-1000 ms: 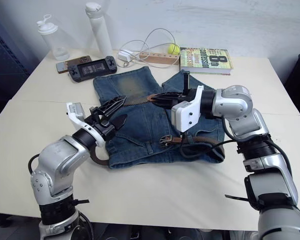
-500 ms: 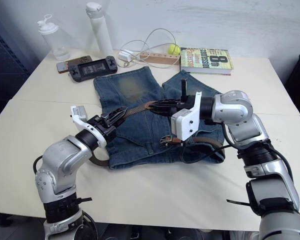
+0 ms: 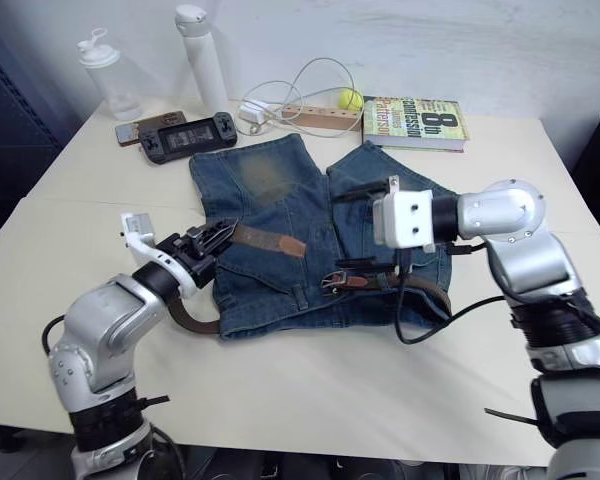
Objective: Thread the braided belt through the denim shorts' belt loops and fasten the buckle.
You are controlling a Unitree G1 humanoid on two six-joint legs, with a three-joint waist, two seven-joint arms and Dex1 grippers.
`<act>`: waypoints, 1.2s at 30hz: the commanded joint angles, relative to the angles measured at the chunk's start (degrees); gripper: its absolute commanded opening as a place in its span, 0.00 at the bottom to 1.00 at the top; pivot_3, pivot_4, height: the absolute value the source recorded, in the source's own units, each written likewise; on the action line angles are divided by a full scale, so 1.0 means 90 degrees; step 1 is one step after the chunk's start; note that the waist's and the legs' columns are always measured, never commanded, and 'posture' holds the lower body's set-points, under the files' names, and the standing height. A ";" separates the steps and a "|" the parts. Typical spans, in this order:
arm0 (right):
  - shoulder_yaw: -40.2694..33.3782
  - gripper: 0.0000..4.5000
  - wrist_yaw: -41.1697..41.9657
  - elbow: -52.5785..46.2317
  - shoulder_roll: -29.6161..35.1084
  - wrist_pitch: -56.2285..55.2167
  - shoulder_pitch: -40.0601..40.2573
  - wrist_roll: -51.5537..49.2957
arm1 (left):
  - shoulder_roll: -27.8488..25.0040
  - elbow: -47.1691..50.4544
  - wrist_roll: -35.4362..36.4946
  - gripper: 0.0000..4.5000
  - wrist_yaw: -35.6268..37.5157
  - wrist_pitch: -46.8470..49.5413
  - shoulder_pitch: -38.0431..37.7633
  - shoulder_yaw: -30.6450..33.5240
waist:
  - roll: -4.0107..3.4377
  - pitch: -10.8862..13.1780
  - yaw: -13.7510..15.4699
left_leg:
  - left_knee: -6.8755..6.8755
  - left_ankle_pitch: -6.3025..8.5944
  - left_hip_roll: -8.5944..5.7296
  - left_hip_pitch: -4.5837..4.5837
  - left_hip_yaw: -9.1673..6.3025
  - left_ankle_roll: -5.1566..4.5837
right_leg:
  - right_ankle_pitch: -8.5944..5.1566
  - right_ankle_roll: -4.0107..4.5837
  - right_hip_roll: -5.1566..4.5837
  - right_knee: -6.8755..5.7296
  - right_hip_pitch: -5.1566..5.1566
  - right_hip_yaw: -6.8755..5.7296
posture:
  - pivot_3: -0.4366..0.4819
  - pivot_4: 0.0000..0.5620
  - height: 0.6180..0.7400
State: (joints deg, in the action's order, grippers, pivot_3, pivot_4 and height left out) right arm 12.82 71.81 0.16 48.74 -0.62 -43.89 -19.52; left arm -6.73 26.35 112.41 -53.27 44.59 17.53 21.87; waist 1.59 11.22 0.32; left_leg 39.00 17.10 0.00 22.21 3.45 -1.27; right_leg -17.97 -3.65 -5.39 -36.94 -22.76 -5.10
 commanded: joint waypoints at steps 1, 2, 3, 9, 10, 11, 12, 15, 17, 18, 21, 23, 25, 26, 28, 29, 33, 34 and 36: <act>-0.0192 0.99 0.0482 -0.0653 0.0541 0.2010 -0.0002 -0.0770 | -0.0263 0.0445 0.0065 0.00 0.0236 -0.0019 -0.0477 -0.0057 | -0.0004 0.0002 0.0009 | -0.0001 0.0002 0.0000 0.0000 -0.0005 0.0000 | 0.0000 0.0001 -0.0001 0.0003 0.0003 -0.0003 | 0.48 0.27 0.74; -0.0176 0.99 0.0546 -0.0730 0.0623 0.2336 -0.0027 -0.0821 | -0.0316 0.0505 0.0065 0.00 0.0282 -0.0058 -0.0640 -0.0101 | -0.0005 0.0003 0.0008 | -0.0001 0.0004 0.0000 0.0000 -0.0005 -0.0002 | -0.0001 0.0001 -0.0003 0.0006 0.0003 -0.0004 | 0.48 0.27 0.74; -0.0165 0.99 0.0590 -0.0797 0.0676 0.2666 -0.0064 -0.0890 | -0.0401 0.0557 0.0065 0.00 0.0365 -0.0054 -0.0868 -0.0171 | -0.0005 0.0003 0.0009 | 0.0000 0.0010 0.0000 0.0000 -0.0006 -0.0002 | -0.0001 0.0002 -0.0004 0.0007 0.0005 -0.0005 | 0.48 0.27 0.74; -0.0343 0.99 0.0589 -0.0872 0.0498 0.3653 -0.0470 -0.1145 | -0.0611 0.0629 0.0065 0.00 0.0636 -0.0246 -0.1719 -0.0436 | -0.0021 0.0012 0.0006 | -0.0001 0.0028 0.0003 -0.0001 -0.0008 -0.0002 | -0.0002 0.0003 -0.0005 0.0020 0.0009 -0.0007 | 0.48 0.27 0.74; -0.0353 0.99 0.0582 -0.0875 0.0473 0.3682 -0.0502 -0.1129 | -0.0648 0.0607 0.0065 0.00 0.0669 -0.0249 -0.1794 -0.0510 | -0.0021 0.0012 0.0018 | -0.0001 0.0029 0.0003 0.0000 -0.0009 -0.0003 | -0.0002 0.0003 -0.0005 0.0022 0.0009 -0.0008 | 0.48 0.27 0.74; -0.0357 0.99 0.0569 -0.0872 0.0449 0.3669 -0.0530 -0.1084 | -0.0694 0.0565 0.0065 0.00 0.0676 -0.0249 -0.1859 -0.0584 | -0.0021 0.0012 0.0039 | -0.0002 0.0030 0.0003 0.0000 -0.0010 -0.0003 | -0.0002 0.0003 -0.0006 0.0025 0.0010 -0.0009 | 0.48 0.27 0.74; -0.0356 0.99 0.0557 -0.0863 0.0426 0.3660 -0.0563 -0.1034 | -0.0735 0.0512 0.0065 0.00 0.0697 -0.0241 -0.1915 -0.0654 | -0.0021 0.0012 0.0056 | -0.0002 0.0031 0.0003 0.0001 -0.0010 -0.0003 | -0.0002 0.0003 -0.0006 0.0029 0.0010 -0.0010 | 0.48 0.27 0.74; -0.0365 0.99 0.0522 -0.0826 0.0378 0.3608 -0.0625 -0.0906 | -0.0723 0.0339 0.0065 0.00 0.0627 -0.0391 -0.1917 -0.0803 | -0.0022 0.0012 0.0101 | -0.0003 0.0038 0.0003 0.0003 -0.0009 -0.0010 | -0.0001 0.0001 -0.0006 0.0044 0.0014 -0.0011 | 0.48 0.27 0.74; -0.0374 0.99 0.0485 -0.0795 0.0359 0.3582 -0.0644 -0.0826 | -0.0764 0.0226 0.0065 0.00 0.0556 -0.0479 -0.1819 -0.0945 | -0.0024 0.0013 0.0127 | -0.0003 0.0042 0.0002 0.0006 -0.0009 -0.0016 | 0.0000 0.0000 -0.0007 0.0051 0.0015 -0.0012 | 0.48 0.27 0.74; -0.0381 0.99 0.0473 -0.0791 0.0353 0.3557 -0.0643 -0.0782 | -0.0837 0.0171 0.0065 0.00 0.0500 -0.0529 -0.1773 -0.1026 | -0.0024 0.0013 0.0132 | -0.0003 0.0043 0.0002 0.0008 -0.0010 -0.0018 | 0.0001 -0.0001 -0.0007 0.0055 0.0015 -0.0014 | 0.48 0.27 0.74; -0.0434 0.99 0.0425 -0.0804 0.0318 0.3545 -0.0628 -0.0727 | -0.1019 -0.0004 0.0059 0.00 0.0385 -0.0715 -0.1644 -0.1219 | -0.0026 0.0014 0.0126 | -0.0003 0.0044 0.0000 0.0009 -0.0012 -0.0021 | 0.0003 -0.0005 -0.0009 0.0066 0.0022 -0.0019 | 0.48 0.27 0.74; -0.0458 0.99 0.0404 -0.0809 0.0320 0.3530 -0.0616 -0.0700 | -0.1026 -0.0106 0.0032 0.00 0.0338 -0.0930 -0.1536 -0.1278 | -0.0030 0.0016 0.0121 | -0.0003 0.0045 0.0001 0.0009 -0.0012 -0.0021 | 0.0004 -0.0008 -0.0009 0.0071 0.0023 -0.0020 | 0.48 0.27 0.74; -0.0496 0.99 0.0349 -0.0829 0.0309 0.3529 -0.0596 -0.0668 | -0.0977 -0.0190 -0.0002 0.00 0.0356 -0.1088 -0.1406 -0.1365 | -0.0041 0.0019 0.0123 | -0.0003 0.0045 0.0001 0.0009 -0.0011 -0.0022 | 0.0006 -0.0011 -0.0009 0.0073 0.0024 -0.0021 | 0.48 0.27 0.74; -0.0516 0.99 0.0314 -0.0844 0.0302 0.3527 -0.0577 -0.0650 | -0.0932 -0.0223 -0.0024 0.00 0.0373 -0.1148 -0.1344 -0.1438 | -0.0041 0.0019 0.0123 | -0.0003 0.0044 0.0000 0.0008 -0.0012 -0.0022 | 0.0007 -0.0012 -0.0009 0.0073 0.0027 -0.0021 | 0.48 0.27 0.74; -0.0552 0.99 0.0234 -0.0936 0.0297 0.3587 -0.0528 -0.0664 | -0.0823 -0.0266 -0.0250 0.00 0.0409 -0.1218 -0.1262 -0.1641 | -0.0042 0.0020 0.0124 | -0.0003 0.0044 0.0000 0.0007 -0.0012 -0.0021 | 0.0007 -0.0012 -0.0009 0.0073 0.0029 -0.0023 | 0.48 0.27 0.74; -0.0559 0.99 0.0211 -0.0961 0.0299 0.3610 -0.0519 -0.0670 | -0.0760 -0.0277 -0.0323 0.00 0.0412 -0.1257 -0.1235 -0.1722 | -0.0042 0.0020 0.0127 | -0.0003 0.0044 0.0000 0.0007 -0.0012 -0.0022 | 0.0007 -0.0013 -0.0009 0.0075 0.0030 -0.0023 | 0.48 0.27 0.74; -0.0585 0.99 0.0131 -0.1057 0.0329 0.3684 -0.0490 -0.0679 | -0.0643 -0.0335 -0.0490 0.00 0.0379 -0.1264 -0.1212 -0.2030 | -0.0043 0.0021 0.0139 | -0.0004 0.0045 -0.0001 0.0012 -0.0013 -0.0024 | 0.0011 -0.0019 -0.0009 0.0089 0.0032 -0.0026 | 0.48 0.27 0.74; -0.0597 0.99 0.0109 -0.1097 0.0355 0.3696 -0.0463 -0.0668 | -0.0605 -0.0374 -0.0550 0.00 0.0362 -0.1238 -0.1225 -0.2152 | -0.0044 0.0020 0.0143 | -0.0004 0.0045 -0.0001 0.0012 -0.0013 -0.0025 | 0.0012 -0.0021 -0.0009 0.0091 0.0033 -0.0027 | 0.48 0.27 0.74; -0.0618 0.99 0.0078 -0.1153 0.0383 0.3716 -0.0424 -0.0654 | -0.0533 -0.0419 -0.0631 0.00 0.0327 -0.1233 -0.1239 -0.2297 | -0.0046 0.0021 0.0147 | -0.0004 0.0045 -0.0002 0.0012 -0.0015 -0.0026 | 0.0014 -0.0025 -0.0009 0.0097 0.0037 -0.0028 | 0.48 0.27 0.74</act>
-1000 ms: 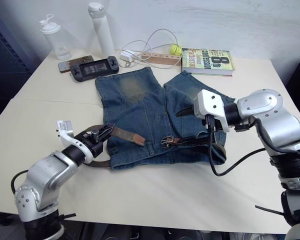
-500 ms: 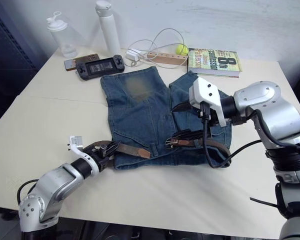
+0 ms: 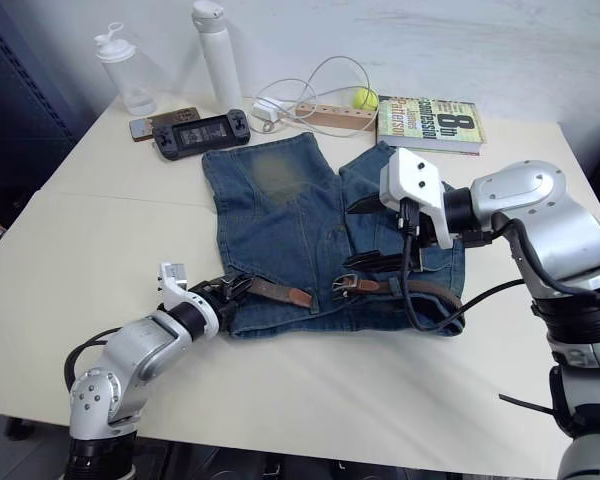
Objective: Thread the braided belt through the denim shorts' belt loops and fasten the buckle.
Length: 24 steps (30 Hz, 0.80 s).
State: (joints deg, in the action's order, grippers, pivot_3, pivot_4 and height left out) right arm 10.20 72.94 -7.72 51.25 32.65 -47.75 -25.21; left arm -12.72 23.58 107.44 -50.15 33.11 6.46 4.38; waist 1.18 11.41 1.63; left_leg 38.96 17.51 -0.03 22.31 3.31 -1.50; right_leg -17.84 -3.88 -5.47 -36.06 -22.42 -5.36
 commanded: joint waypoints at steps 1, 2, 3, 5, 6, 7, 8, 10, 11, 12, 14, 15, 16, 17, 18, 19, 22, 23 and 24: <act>-0.0338 0.99 -0.0056 -0.0293 0.0111 0.0024 0.0021 -0.0022 | 0.0165 -0.0118 -0.0113 0.00 -0.0025 0.0028 -0.0010 -0.0391 | -0.0002 0.0000 0.0006 | 0.0000 0.0000 -0.0001 0.0000 -0.0001 -0.0001 | 0.0001 -0.0002 0.0000 0.0002 0.0002 0.0000 | 0.48 0.27 0.74; -0.0353 0.99 -0.0086 -0.0327 0.0113 0.0051 0.0034 -0.0017 | 0.0214 -0.0131 -0.0148 0.00 -0.0053 0.0009 -0.0016 -0.0439 | -0.0002 0.0000 0.0009 | 0.0000 0.0000 -0.0002 0.0000 -0.0002 -0.0001 | 0.0002 -0.0004 0.0000 0.0005 0.0004 0.0000 | 0.48 0.27 0.74; -0.0371 0.99 -0.0114 -0.0371 0.0117 0.0078 0.0056 -0.0016 | 0.0256 -0.0132 -0.0200 0.00 -0.0108 -0.0022 -0.0036 -0.0474 | -0.0003 0.0000 0.0010 | 0.0000 0.0000 -0.0001 0.0000 -0.0003 -0.0002 | 0.0003 -0.0004 0.0000 0.0006 0.0005 -0.0001 | 0.48 0.27 0.74; -0.0402 0.99 -0.0147 -0.0446 0.0134 0.0118 0.0107 -0.0012 | 0.0298 -0.0113 -0.0298 0.00 -0.0212 -0.0101 -0.0107 -0.0470 | -0.0003 0.0000 0.0008 | 0.0000 0.0001 -0.0002 0.0001 -0.0005 -0.0003 | 0.0003 -0.0006 0.0000 0.0009 0.0006 -0.0002 | 0.48 0.27 0.74; -0.0413 0.99 -0.0151 -0.0474 0.0147 0.0131 0.0131 -0.0007 | 0.0307 -0.0091 -0.0344 0.00 -0.0257 -0.0148 -0.0147 -0.0437 | -0.0003 0.0000 0.0007 | 0.0000 0.0002 -0.0002 0.0002 -0.0005 -0.0004 | 0.0003 -0.0006 0.0000 0.0010 0.0005 -0.0002 | 0.48 0.27 0.74; -0.0423 0.99 -0.0153 -0.0493 0.0154 0.0143 0.0146 -0.0001 | 0.0314 -0.0075 -0.0373 0.00 -0.0283 -0.0180 -0.0172 -0.0414 | -0.0004 0.0000 0.0007 | 0.0000 0.0002 -0.0002 0.0003 -0.0007 -0.0005 | 0.0003 -0.0006 -0.0001 0.0012 0.0005 -0.0003 | 0.48 0.27 0.74; -0.0430 0.99 -0.0159 -0.0499 0.0169 0.0151 0.0162 0.0015 | 0.0308 -0.0046 -0.0406 0.00 -0.0397 -0.0241 -0.0227 -0.0360 | -0.0005 0.0000 0.0004 | 0.0000 0.0003 -0.0002 0.0003 -0.0008 -0.0005 | 0.0003 -0.0006 -0.0001 0.0013 0.0005 -0.0005 | 0.48 0.27 0.74; -0.0439 0.99 -0.0169 -0.0507 0.0187 0.0164 0.0180 0.0038 | 0.0290 0.0014 -0.0425 0.00 -0.0561 -0.0326 -0.0303 -0.0295 | -0.0005 0.0000 -0.0006 | 0.0000 0.0003 -0.0001 0.0003 -0.0008 -0.0005 | 0.0003 -0.0006 0.0000 0.0013 0.0006 -0.0006 | 0.48 0.27 0.74; -0.0443 0.99 -0.0171 -0.0518 0.0193 0.0193 0.0186 0.0039 | 0.0221 0.0111 -0.0372 0.00 -0.0660 -0.0345 -0.0326 -0.0252 | -0.0005 0.0000 -0.0009 | 0.0000 0.0003 -0.0001 0.0003 -0.0009 -0.0006 | 0.0003 -0.0006 0.0000 0.0013 0.0006 -0.0006 | 0.48 0.27 0.74; -0.0446 0.99 -0.0170 -0.0527 0.0193 0.0215 0.0188 0.0039 | 0.0171 0.0181 -0.0329 0.00 -0.0719 -0.0354 -0.0334 -0.0231 | -0.0005 0.0001 -0.0018 | 0.0000 0.0003 -0.0001 0.0003 -0.0009 -0.0005 | 0.0003 -0.0006 -0.0001 0.0013 0.0006 -0.0006 | 0.48 0.27 0.74; -0.0438 0.99 -0.0156 -0.0549 0.0187 0.0219 0.0190 0.0041 | 0.0037 0.0338 -0.0326 0.00 -0.0803 -0.0372 -0.0304 -0.0163 | -0.0010 0.0004 -0.0034 | -0.0002 0.0003 0.0000 0.0002 -0.0008 -0.0006 | 0.0003 -0.0006 0.0000 0.0013 0.0005 -0.0005 | 0.48 0.27 0.74; -0.0435 0.99 -0.0153 -0.0555 0.0184 0.0216 0.0189 0.0042 | 0.0002 0.0370 -0.0332 0.00 -0.0818 -0.0390 -0.0294 -0.0158 | -0.0013 0.0005 -0.0036 | -0.0003 0.0002 0.0001 0.0002 -0.0009 -0.0005 | 0.0003 -0.0005 0.0000 0.0012 0.0004 -0.0005 | 0.48 0.27 0.74; -0.0425 0.99 -0.0164 -0.0558 0.0162 0.0224 0.0179 0.0041 | 0.0059 0.0356 -0.0319 0.00 -0.0823 -0.0426 -0.0266 -0.0218 | -0.0017 0.0008 -0.0034 | -0.0006 0.0002 0.0002 0.0000 -0.0009 -0.0004 | 0.0002 -0.0004 0.0001 0.0011 0.0004 -0.0007 | 0.48 0.27 0.74; -0.0413 0.99 -0.0180 -0.0568 0.0137 0.0234 0.0170 0.0042 | 0.0166 0.0309 -0.0353 0.00 -0.0824 -0.0467 -0.0242 -0.0315 | -0.0023 0.0011 -0.0028 | -0.0008 0.0001 0.0002 0.0000 -0.0010 -0.0003 | 0.0002 -0.0003 0.0001 0.0011 0.0004 -0.0007 | 0.48 0.27 0.74; -0.0404 0.99 -0.0194 -0.0582 0.0116 0.0249 0.0164 0.0041 | 0.0283 0.0270 -0.0380 0.00 -0.0841 -0.0506 -0.0222 -0.0408 | -0.0024 0.0012 -0.0019 | -0.0008 0.0001 0.0001 0.0001 -0.0010 -0.0003 | 0.0002 -0.0003 0.0000 0.0012 0.0004 -0.0008 | 0.48 0.27 0.74; -0.0391 0.99 -0.0201 -0.0583 0.0099 0.0258 0.0151 0.0042 | 0.0417 0.0257 -0.0418 0.00 -0.0881 -0.0566 -0.0189 -0.0486 | -0.0024 0.0012 -0.0014 | -0.0007 0.0001 0.0000 0.0002 -0.0010 -0.0003 | 0.0002 -0.0004 0.0000 0.0012 0.0004 -0.0008 | 0.48 0.27 0.74; -0.0384 0.99 -0.0215 -0.0583 0.0094 0.0269 0.0142 0.0047 | 0.0606 0.0398 -0.0580 0.00 -0.1048 -0.0704 -0.0116 -0.0546 | -0.0023 0.0012 0.0007 | -0.0006 0.0003 -0.0001 0.0005 -0.0010 -0.0006 | 0.0003 -0.0005 0.0000 0.0018 0.0006 -0.0010 | 0.48 0.27 0.74; -0.0379 0.99 -0.0220 -0.0573 0.0094 0.0264 0.0138 0.0056 | 0.0650 0.0407 -0.0661 0.00 -0.1078 -0.0743 -0.0084 -0.0539 | -0.0024 0.0012 0.0013 | -0.0006 0.0003 -0.0001 0.0007 -0.0013 -0.0006 | 0.0003 -0.0005 -0.0001 0.0020 0.0006 -0.0014 | 0.48 0.27 0.74; -0.0375 0.99 -0.0227 -0.0569 0.0096 0.0260 0.0139 0.0065 | 0.0764 0.0375 -0.0761 0.00 -0.1120 -0.0839 -0.0041 -0.0539 | -0.0024 0.0012 0.0016 | -0.0006 0.0003 -0.0001 0.0009 -0.0014 -0.0006 | 0.0003 -0.0006 -0.0001 0.0022 0.0006 -0.0016 | 0.48 0.27 0.74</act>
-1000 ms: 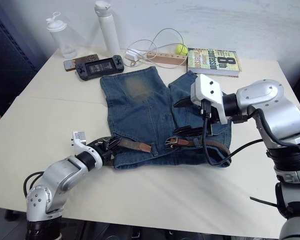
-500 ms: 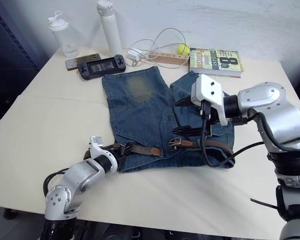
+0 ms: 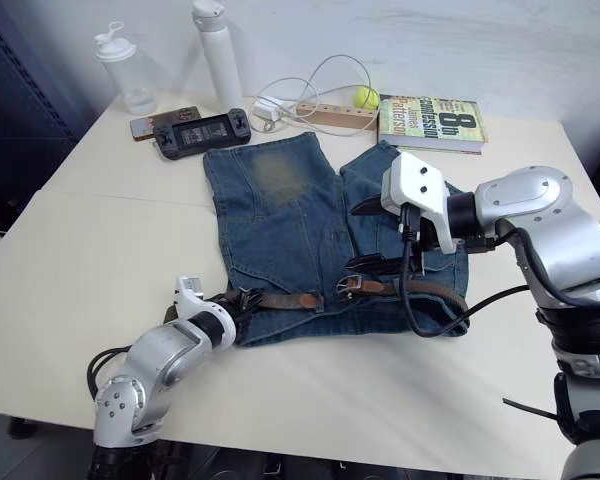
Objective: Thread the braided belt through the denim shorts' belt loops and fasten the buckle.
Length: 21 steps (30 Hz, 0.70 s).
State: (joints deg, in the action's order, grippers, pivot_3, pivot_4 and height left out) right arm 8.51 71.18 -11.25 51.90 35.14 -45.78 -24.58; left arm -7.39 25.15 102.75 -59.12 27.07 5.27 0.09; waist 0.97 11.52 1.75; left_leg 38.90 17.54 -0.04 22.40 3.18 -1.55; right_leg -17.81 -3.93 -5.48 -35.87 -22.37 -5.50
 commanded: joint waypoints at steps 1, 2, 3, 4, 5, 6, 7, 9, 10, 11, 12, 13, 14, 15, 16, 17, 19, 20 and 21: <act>-0.0182 0.99 -0.0047 -0.0179 0.0024 -0.0024 -0.0077 0.0010 | 0.0316 0.0130 -0.0357 0.00 -0.0126 -0.0266 0.0158 -0.0087 | 0.0000 0.0000 0.0002 | 0.0000 0.0000 0.0000 0.0001 0.0000 0.0000 | 0.0000 0.0000 0.0000 0.0001 0.0000 -0.0001 | 0.48 0.27 0.74; -0.0180 0.99 -0.0063 -0.0188 0.0021 -0.0024 -0.0076 0.0020 | 0.0424 0.0064 -0.0431 0.00 -0.0109 -0.0307 0.0224 -0.0128 | 0.0000 0.0000 0.0001 | 0.0000 0.0000 0.0000 0.0002 -0.0001 0.0000 | 0.0000 0.0000 0.0000 0.0001 0.0000 -0.0003 | 0.48 0.27 0.74; -0.0184 0.99 -0.0079 -0.0199 0.0017 -0.0011 -0.0072 0.0016 | 0.0513 0.0003 -0.0474 0.00 -0.0073 -0.0297 0.0288 -0.0188 | 0.0000 0.0000 0.0005 | 0.0001 0.0000 -0.0001 0.0002 -0.0001 -0.0001 | 0.0001 -0.0001 0.0000 0.0002 0.0001 -0.0004 | 0.48 0.27 0.74; -0.0189 0.99 -0.0096 -0.0214 0.0010 0.0010 -0.0066 0.0005 | 0.0560 -0.0051 -0.0509 0.00 -0.0043 -0.0240 0.0344 -0.0234 | 0.0000 0.0000 0.0015 | 0.0003 -0.0001 -0.0003 0.0004 -0.0001 -0.0002 | 0.0002 -0.0003 0.0000 0.0002 0.0001 -0.0005 | 0.48 0.27 0.74; -0.0191 0.99 -0.0105 -0.0225 0.0008 0.0024 -0.0060 -0.0004 | 0.0584 -0.0084 -0.0527 0.00 -0.0023 -0.0185 0.0376 -0.0252 | 0.0000 0.0000 0.0020 | 0.0005 -0.0001 -0.0003 0.0004 -0.0002 -0.0002 | 0.0002 -0.0004 0.0000 0.0002 0.0002 -0.0007 | 0.48 0.27 0.74; -0.0190 0.99 -0.0109 -0.0234 0.0011 0.0030 -0.0054 -0.0006 | 0.0591 -0.0101 -0.0528 0.00 -0.0020 -0.0145 0.0389 -0.0252 | 0.0000 0.0000 0.0021 | 0.0005 -0.0001 -0.0003 0.0004 -0.0002 -0.0003 | 0.0002 -0.0004 0.0000 0.0002 0.0002 -0.0008 | 0.48 0.27 0.74; -0.0190 0.99 -0.0111 -0.0247 0.0018 0.0032 -0.0042 -0.0006 | 0.0545 -0.0091 -0.0545 0.00 -0.0009 -0.0110 0.0392 -0.0217 | 0.0000 0.0000 0.0020 | 0.0005 -0.0001 -0.0003 0.0005 -0.0002 -0.0003 | 0.0002 -0.0004 0.0000 0.0001 0.0002 -0.0008 | 0.48 0.27 0.74; -0.0180 0.99 -0.0123 -0.0248 0.0024 0.0003 -0.0023 0.0026 | 0.0438 -0.0068 -0.0459 0.00 0.0067 0.0007 0.0414 -0.0176 | 0.0000 0.0000 0.0022 | 0.0004 -0.0002 -0.0002 0.0005 -0.0003 -0.0002 | 0.0002 -0.0004 0.0000 0.0002 0.0001 -0.0010 | 0.48 0.27 0.74; -0.0170 0.99 -0.0128 -0.0238 0.0025 -0.0019 -0.0016 0.0048 | 0.0369 -0.0084 -0.0351 0.00 0.0095 0.0151 0.0453 -0.0245 | 0.0000 0.0000 0.0027 | 0.0005 -0.0002 -0.0003 0.0007 -0.0005 -0.0002 | 0.0002 -0.0004 0.0000 0.0003 0.0001 -0.0012 | 0.48 0.27 0.74; -0.0162 0.99 -0.0141 -0.0248 0.0015 -0.0031 -0.0004 0.0062 | 0.0314 -0.0191 -0.0233 0.00 0.0147 0.0389 0.0530 -0.0422 | 0.0000 0.0000 0.0034 | 0.0005 -0.0002 -0.0002 0.0007 -0.0006 -0.0003 | 0.0002 -0.0004 0.0000 0.0003 0.0001 -0.0013 | 0.48 0.27 0.74; -0.0157 0.99 -0.0150 -0.0258 0.0007 -0.0037 0.0004 0.0070 | 0.0280 -0.0273 -0.0157 0.00 0.0182 0.0559 0.0584 -0.0546 | 0.0000 0.0000 0.0052 | 0.0005 -0.0002 -0.0002 0.0008 -0.0007 -0.0003 | 0.0002 -0.0004 0.0000 0.0003 0.0002 -0.0013 | 0.48 0.27 0.74; -0.0158 0.99 -0.0155 -0.0267 -0.0003 -0.0041 0.0010 0.0066 | 0.0238 -0.0363 -0.0124 0.00 0.0168 0.0690 0.0654 -0.0629 | 0.0000 0.0000 0.0068 | 0.0006 -0.0002 -0.0003 0.0008 -0.0008 -0.0003 | 0.0002 -0.0004 0.0000 0.0003 0.0002 -0.0014 | 0.48 0.27 0.74; -0.0157 0.99 -0.0162 -0.0279 -0.0013 -0.0044 0.0019 0.0063 | 0.0209 -0.0423 -0.0113 0.00 0.0163 0.0763 0.0693 -0.0657 | 0.0000 0.0000 0.0082 | 0.0007 -0.0002 -0.0004 0.0008 -0.0009 -0.0003 | 0.0002 -0.0004 0.0000 0.0003 0.0003 -0.0014 | 0.48 0.27 0.74; -0.0151 0.99 -0.0160 -0.0257 -0.0022 -0.0078 0.0016 0.0078 | 0.0125 -0.0423 -0.0045 0.00 0.0153 0.0870 0.0762 -0.0683 | 0.0000 0.0000 0.0090 | 0.0007 -0.0002 -0.0004 0.0009 -0.0010 -0.0003 | 0.0002 -0.0004 -0.0001 0.0005 0.0003 -0.0015 | 0.48 0.27 0.74; -0.0141 0.99 -0.0157 -0.0231 -0.0033 -0.0118 0.0016 0.0102 | 0.0017 -0.0398 0.0032 0.00 0.0088 0.0975 0.0812 -0.0707 | 0.0000 0.0000 0.0100 | 0.0006 -0.0002 -0.0004 0.0011 -0.0011 -0.0003 | 0.0002 -0.0004 0.0000 0.0008 0.0003 -0.0015 | 0.48 0.27 0.74; -0.0132 0.99 -0.0158 -0.0216 -0.0043 -0.0144 0.0016 0.0121 | -0.0061 -0.0375 0.0095 0.00 0.0047 0.1047 0.0838 -0.0721 | 0.0000 0.0000 0.0107 | 0.0006 -0.0002 -0.0004 0.0012 -0.0013 -0.0003 | 0.0002 -0.0004 0.0000 0.0010 0.0002 -0.0016 | 0.48 0.27 0.74; -0.0112 0.99 -0.0160 -0.0168 -0.0079 -0.0201 0.0006 0.0167 | -0.0269 -0.0317 0.0164 0.00 -0.0051 0.1161 0.0941 -0.0730 | -0.0001 0.0001 0.0106 | 0.0005 -0.0002 -0.0003 0.0014 -0.0020 -0.0002 | 0.0002 -0.0003 0.0000 0.0011 0.0002 -0.0024 | 0.48 0.27 0.74; -0.0105 0.99 -0.0163 -0.0155 -0.0101 -0.0214 -0.0001 0.0187 | -0.0321 -0.0334 0.0176 0.00 -0.0076 0.1175 0.1000 -0.0728 | -0.0003 0.0002 0.0106 | 0.0005 -0.0003 -0.0003 0.0016 -0.0022 -0.0001 | 0.0002 -0.0003 0.0000 0.0012 0.0002 -0.0026 | 0.48 0.27 0.74; -0.0102 0.99 -0.0177 -0.0156 -0.0127 -0.0221 0.0004 0.0201 | -0.0331 -0.0387 0.0174 0.00 -0.0081 0.1178 0.1072 -0.0737 | -0.0003 0.0002 0.0105 | 0.0005 -0.0003 -0.0003 0.0016 -0.0022 0.0000 | 0.0002 -0.0003 0.0000 0.0012 0.0002 -0.0026 | 0.48 0.27 0.74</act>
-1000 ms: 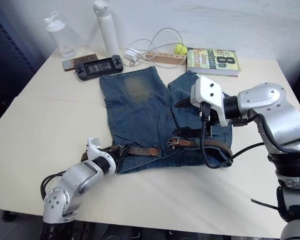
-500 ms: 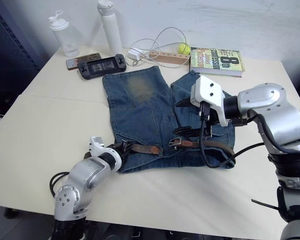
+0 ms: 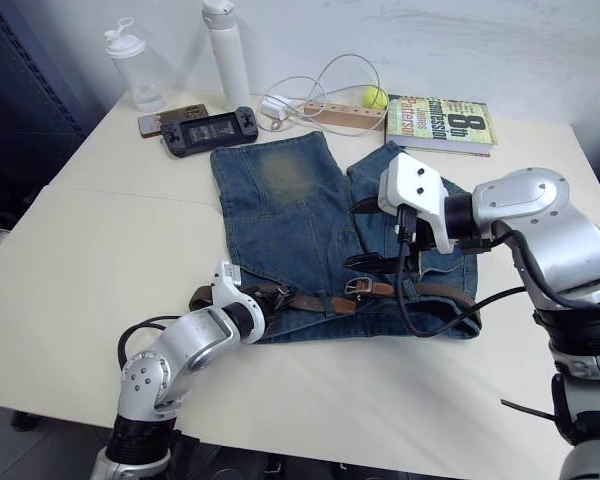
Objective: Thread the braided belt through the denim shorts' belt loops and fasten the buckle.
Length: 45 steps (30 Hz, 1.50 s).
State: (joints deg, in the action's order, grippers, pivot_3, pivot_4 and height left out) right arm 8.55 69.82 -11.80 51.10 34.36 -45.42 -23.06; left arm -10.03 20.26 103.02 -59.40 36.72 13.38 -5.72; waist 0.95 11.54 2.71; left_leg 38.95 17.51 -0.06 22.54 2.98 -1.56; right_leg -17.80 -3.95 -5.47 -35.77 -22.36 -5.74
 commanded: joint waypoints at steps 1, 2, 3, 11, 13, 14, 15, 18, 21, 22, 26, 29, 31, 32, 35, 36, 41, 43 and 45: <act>-0.0109 0.99 -0.0039 -0.0105 -0.0057 -0.0135 -0.0024 0.0037 | -0.0020 0.0094 0.0139 0.00 -0.0035 0.0106 0.0231 -0.0109 | 0.0000 0.0000 0.0002 | 0.0001 0.0000 0.0000 0.0000 0.0000 0.0000 | 0.0000 0.0000 0.0000 0.0000 0.0001 0.0000 | 0.48 0.27 0.74; -0.0109 0.99 -0.0058 -0.0136 -0.0077 -0.0114 -0.0009 0.0030 | 0.0004 0.0034 0.0131 0.00 -0.0018 0.0113 0.0289 -0.0128 | 0.0000 0.0000 0.0006 | 0.0002 0.0000 -0.0001 0.0000 -0.0001 0.0000 | 0.0000 0.0000 0.0000 0.0000 0.0002 -0.0001 | 0.48 0.27 0.74; -0.0112 0.99 -0.0077 -0.0189 -0.0091 -0.0078 0.0029 0.0012 | 0.0013 -0.0050 0.0078 0.00 0.0039 0.0173 0.0380 -0.0174 | 0.0000 0.0000 0.0010 | 0.0003 0.0000 -0.0001 0.0000 -0.0002 0.0000 | 0.0000 0.0000 0.0000 0.0000 0.0004 -0.0003 | 0.48 0.27 0.74; 0.0214 0.99 -0.0153 -0.0769 0.0214 -0.0836 0.0781 0.0767 | -0.0277 -0.0596 0.0004 0.00 0.0474 0.0918 0.0903 -0.0465 | -0.0001 0.0000 0.0059 | 0.0004 -0.0004 -0.0005 0.0006 -0.0018 0.0000 | 0.0000 -0.0001 0.0001 0.0011 0.0012 -0.0020 | 0.48 0.27 0.74; 0.0192 0.99 -0.0261 -0.1225 0.0247 -0.0991 0.1258 0.0842 | -0.0389 -0.0707 0.0042 0.00 0.0501 0.1053 0.0930 -0.0451 | -0.0001 0.0000 0.0060 | 0.0003 -0.0004 -0.0006 0.0004 -0.0023 0.0001 | 0.0000 -0.0001 0.0001 0.0018 0.0020 -0.0024 | 0.48 0.27 0.74; 0.0131 0.99 -0.0247 -0.1406 0.0301 -0.1108 0.1506 0.0848 | -0.0466 -0.0759 0.0015 0.00 0.0541 0.1145 0.0950 -0.0450 | -0.0002 0.0001 0.0056 | 0.0002 -0.0004 -0.0007 0.0003 -0.0024 0.0001 | 0.0001 -0.0003 0.0000 0.0021 0.0023 -0.0023 | 0.48 0.27 0.74; 0.0071 0.99 -0.0231 -0.1548 0.0386 -0.1316 0.1777 0.0921 | -0.0525 -0.0815 0.0005 0.00 0.0583 0.1214 0.0939 -0.0439 | -0.0007 0.0004 0.0060 | 0.0003 -0.0004 -0.0007 0.0002 -0.0024 0.0001 | 0.0001 -0.0003 0.0000 0.0021 0.0023 -0.0023 | 0.48 0.27 0.74; -0.0061 0.99 -0.0459 -0.1653 0.0577 -0.2549 0.2625 0.1614 | -0.0715 -0.1158 -0.0324 0.00 0.0952 0.1495 0.0864 -0.0464 | -0.0011 0.0006 0.0063 | 0.0002 -0.0005 -0.0008 -0.0006 -0.0025 0.0004 | 0.0001 -0.0007 0.0001 0.0021 0.0032 -0.0024 | 0.48 0.27 0.74; -0.0180 0.99 -0.0822 -0.1644 0.0578 -0.3402 0.3314 0.2092 | -0.0788 -0.1550 -0.0616 0.00 0.1355 0.1779 0.0931 -0.0506 | -0.0017 0.0002 0.0057 | -0.0010 0.0000 -0.0007 -0.0058 -0.0026 0.0013 | -0.0002 -0.0012 0.0006 0.0035 0.0087 -0.0025 | 0.48 0.27 0.74; -0.0209 0.99 -0.0900 -0.1629 0.0573 -0.3620 0.3490 0.2205 | -0.0750 -0.1636 -0.0652 0.00 0.1439 0.1821 0.0971 -0.0490 | -0.0020 0.0000 0.0058 | -0.0012 0.0001 -0.0008 -0.0063 -0.0026 0.0015 | -0.0002 -0.0013 0.0005 0.0035 0.0091 -0.0023 | 0.48 0.27 0.74; -0.0284 0.99 -0.1296 -0.1532 0.0307 -0.4111 0.3796 0.2430 | -0.0572 -0.1885 -0.0833 0.00 0.1621 0.1986 0.1134 -0.0422 | -0.0028 -0.0004 0.0077 | -0.0015 0.0002 -0.0008 -0.0073 -0.0025 0.0019 | -0.0002 -0.0014 0.0004 0.0034 0.0098 -0.0020 | 0.48 0.27 0.74; -0.0230 0.99 -0.1496 -0.1389 0.0147 -0.4255 0.3690 0.2607 | -0.0469 -0.1967 -0.0962 0.00 0.1695 0.2140 0.1180 -0.0364 | -0.0030 -0.0005 0.0119 | -0.0014 0.0002 -0.0009 -0.0073 -0.0025 0.0018 | -0.0001 -0.0016 0.0002 0.0034 0.0099 -0.0020 | 0.48 0.27 0.74; -0.0189 0.87 -0.1544 -0.1279 0.0109 -0.4321 0.3641 0.2685 | -0.0409 -0.1994 -0.1024 0.00 0.1707 0.2207 0.1176 -0.0320 | -0.0030 -0.0006 0.0151 | -0.0014 0.0002 -0.0010 -0.0073 -0.0026 0.0018 | -0.0001 -0.0017 0.0001 0.0035 0.0098 -0.0019 | 0.48 0.27 0.74; -0.0157 0.82 -0.1554 -0.1224 0.0101 -0.4358 0.3632 0.2737 | -0.0384 -0.2001 -0.1052 0.00 0.1709 0.2238 0.1171 -0.0294 | -0.0031 -0.0006 0.0178 | -0.0014 0.0002 -0.0011 -0.0073 -0.0026 0.0017 | 0.0000 -0.0018 0.0001 0.0037 0.0099 -0.0019 | 0.48 0.27 0.74; -0.0081 0.51 -0.1616 -0.1094 0.0082 -0.4501 0.3603 0.2915 | -0.0311 -0.2015 -0.1128 0.00 0.1713 0.2315 0.1161 -0.0216 | -0.0031 -0.0006 0.0205 | -0.0016 0.0002 -0.0012 -0.0071 -0.0028 0.0017 | -0.0001 -0.0018 0.0001 0.0042 0.0099 -0.0021 | 0.48 0.27 0.74; -0.0054 0.51 -0.1630 -0.1051 0.0074 -0.4559 0.3588 0.2974 | -0.0285 -0.2020 -0.1151 0.00 0.1710 0.2333 0.1161 -0.0192 | -0.0031 -0.0006 0.0204 | -0.0018 0.0002 -0.0012 -0.0071 -0.0028 0.0017 | -0.0001 -0.0018 0.0001 0.0045 0.0098 -0.0021 | 0.48 0.27 0.74; -0.0003 0.51 -0.1604 -0.0914 0.0030 -0.4685 0.3544 0.3032 | -0.0169 -0.2039 -0.1265 0.00 0.1698 0.2425 0.1150 -0.0057 | -0.0033 -0.0007 0.0205 | -0.0018 0.0002 -0.0012 -0.0072 -0.0028 0.0017 | 0.0000 -0.0019 0.0001 0.0043 0.0100 -0.0021 | 0.48 0.27 0.74; -0.0009 0.51 -0.1580 -0.0863 0.0055 -0.4755 0.3564 0.3067 | -0.0138 -0.2042 -0.1298 0.00 0.1701 0.2460 0.1140 -0.0016 | -0.0033 -0.0007 0.0206 | -0.0018 0.0002 -0.0012 -0.0072 -0.0028 0.0017 | 0.0000 -0.0019 0.0001 0.0043 0.0100 -0.0021 | 0.48 0.27 0.74; -0.0031 0.51 -0.1561 -0.0835 0.0068 -0.4789 0.3603 0.3062 | -0.0107 -0.2041 -0.1332 0.00 0.1702 0.2492 0.1131 0.0022 | -0.0033 -0.0007 0.0209 | -0.0018 0.0002 -0.0012 -0.0072 -0.0028 0.0017 | 0.0000 -0.0019 0.0001 0.0043 0.0100 -0.0021 | 0.48 0.27 0.74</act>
State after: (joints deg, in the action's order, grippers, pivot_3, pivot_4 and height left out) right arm 8.78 55.64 -18.97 51.49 -7.73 -12.84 4.63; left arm -11.34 4.40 93.32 -43.50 58.24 24.94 -4.58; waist 0.65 11.47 4.59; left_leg 38.79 17.52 -0.17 21.90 2.73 -1.41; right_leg -17.80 -4.13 -5.47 -35.38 -21.46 -5.93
